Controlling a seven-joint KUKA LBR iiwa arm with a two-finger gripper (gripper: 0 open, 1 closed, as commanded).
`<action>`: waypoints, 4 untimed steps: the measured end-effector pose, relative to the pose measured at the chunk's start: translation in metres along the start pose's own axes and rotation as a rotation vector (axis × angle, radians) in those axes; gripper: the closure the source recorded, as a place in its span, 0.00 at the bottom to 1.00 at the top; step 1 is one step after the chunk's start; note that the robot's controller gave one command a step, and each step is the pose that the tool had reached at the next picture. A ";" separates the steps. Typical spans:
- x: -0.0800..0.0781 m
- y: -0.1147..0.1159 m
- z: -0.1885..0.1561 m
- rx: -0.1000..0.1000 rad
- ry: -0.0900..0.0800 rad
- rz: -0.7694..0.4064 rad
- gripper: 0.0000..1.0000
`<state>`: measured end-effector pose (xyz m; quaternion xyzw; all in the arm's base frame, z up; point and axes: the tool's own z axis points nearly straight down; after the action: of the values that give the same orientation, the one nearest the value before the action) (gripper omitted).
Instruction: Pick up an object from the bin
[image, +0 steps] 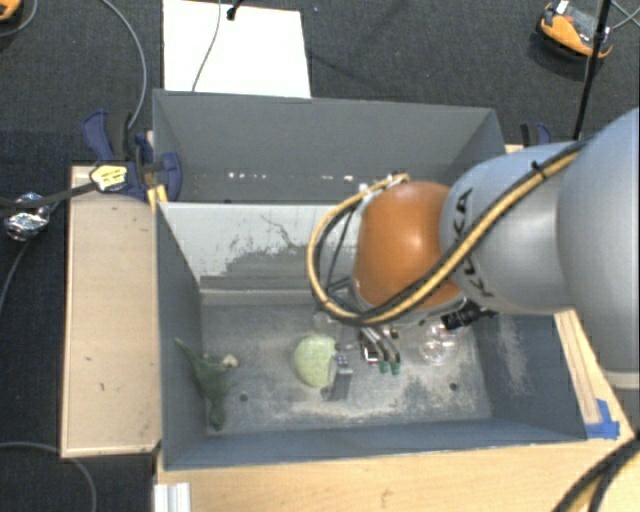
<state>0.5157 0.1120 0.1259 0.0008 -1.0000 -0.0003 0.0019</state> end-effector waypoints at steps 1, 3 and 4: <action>0.001 0.003 -0.005 -0.002 -0.011 -0.002 0.00; 0.000 -0.004 0.053 -0.004 -0.012 0.030 1.00; 0.000 -0.004 0.053 -0.004 -0.012 0.030 1.00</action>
Offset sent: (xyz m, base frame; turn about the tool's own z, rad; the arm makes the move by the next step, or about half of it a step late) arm -0.0107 -0.0026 -0.0559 0.1959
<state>0.5157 0.1084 0.0733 -0.0144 -0.9999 -0.0022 -0.0041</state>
